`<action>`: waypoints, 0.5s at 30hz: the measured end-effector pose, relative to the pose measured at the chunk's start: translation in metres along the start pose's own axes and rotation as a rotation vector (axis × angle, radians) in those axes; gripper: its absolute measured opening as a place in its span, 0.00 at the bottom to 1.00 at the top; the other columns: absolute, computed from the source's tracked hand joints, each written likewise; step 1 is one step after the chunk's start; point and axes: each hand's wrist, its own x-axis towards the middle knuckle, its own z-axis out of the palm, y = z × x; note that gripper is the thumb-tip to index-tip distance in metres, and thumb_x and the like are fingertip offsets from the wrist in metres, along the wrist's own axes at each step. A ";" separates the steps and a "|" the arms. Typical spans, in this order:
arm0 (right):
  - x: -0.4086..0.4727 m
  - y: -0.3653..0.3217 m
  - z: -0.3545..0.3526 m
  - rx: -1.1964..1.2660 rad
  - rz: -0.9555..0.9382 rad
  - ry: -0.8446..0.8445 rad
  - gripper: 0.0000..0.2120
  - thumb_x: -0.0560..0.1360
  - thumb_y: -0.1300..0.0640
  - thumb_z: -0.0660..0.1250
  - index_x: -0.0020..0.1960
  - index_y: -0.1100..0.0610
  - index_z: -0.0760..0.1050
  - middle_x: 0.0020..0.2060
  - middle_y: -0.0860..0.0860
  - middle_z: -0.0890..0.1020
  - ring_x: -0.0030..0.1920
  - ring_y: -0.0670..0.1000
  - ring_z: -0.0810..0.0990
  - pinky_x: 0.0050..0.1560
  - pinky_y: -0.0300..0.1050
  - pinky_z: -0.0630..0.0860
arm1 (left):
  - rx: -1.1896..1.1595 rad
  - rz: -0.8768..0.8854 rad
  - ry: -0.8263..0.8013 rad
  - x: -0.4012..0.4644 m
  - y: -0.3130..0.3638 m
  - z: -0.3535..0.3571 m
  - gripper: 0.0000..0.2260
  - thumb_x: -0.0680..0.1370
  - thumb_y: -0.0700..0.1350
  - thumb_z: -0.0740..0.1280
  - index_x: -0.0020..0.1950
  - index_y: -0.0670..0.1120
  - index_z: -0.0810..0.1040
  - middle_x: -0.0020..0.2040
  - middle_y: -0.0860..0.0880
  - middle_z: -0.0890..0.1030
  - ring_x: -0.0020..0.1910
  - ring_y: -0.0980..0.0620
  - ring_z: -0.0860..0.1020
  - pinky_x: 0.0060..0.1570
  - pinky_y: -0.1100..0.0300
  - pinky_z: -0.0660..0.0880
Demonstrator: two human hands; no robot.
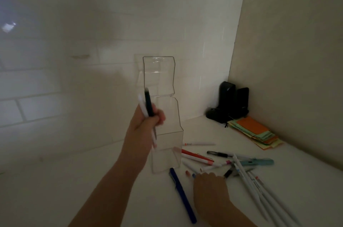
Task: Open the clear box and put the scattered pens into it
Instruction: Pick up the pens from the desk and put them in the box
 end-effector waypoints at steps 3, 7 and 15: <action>0.005 -0.001 -0.007 0.105 -0.008 -0.057 0.15 0.79 0.58 0.54 0.64 0.59 0.64 0.59 0.55 0.77 0.57 0.54 0.78 0.52 0.47 0.72 | 0.031 0.035 -0.035 0.029 0.006 0.008 0.16 0.75 0.30 0.57 0.36 0.50 0.73 0.34 0.55 0.79 0.41 0.55 0.77 0.45 0.61 0.72; 0.006 0.015 -0.017 0.400 -0.037 -0.009 0.16 0.78 0.56 0.55 0.65 0.56 0.62 0.55 0.53 0.78 0.50 0.50 0.78 0.49 0.44 0.75 | 0.174 -0.047 -0.068 0.051 -0.007 0.019 0.09 0.76 0.33 0.59 0.40 0.44 0.73 0.40 0.54 0.78 0.44 0.58 0.75 0.52 0.56 0.69; 0.012 0.052 -0.092 1.156 -0.311 0.654 0.10 0.78 0.51 0.54 0.47 0.56 0.70 0.34 0.50 0.75 0.33 0.45 0.75 0.37 0.39 0.76 | 0.231 -0.403 -0.125 0.061 -0.039 0.015 0.11 0.73 0.29 0.62 0.40 0.45 0.72 0.41 0.48 0.77 0.49 0.48 0.76 0.49 0.58 0.72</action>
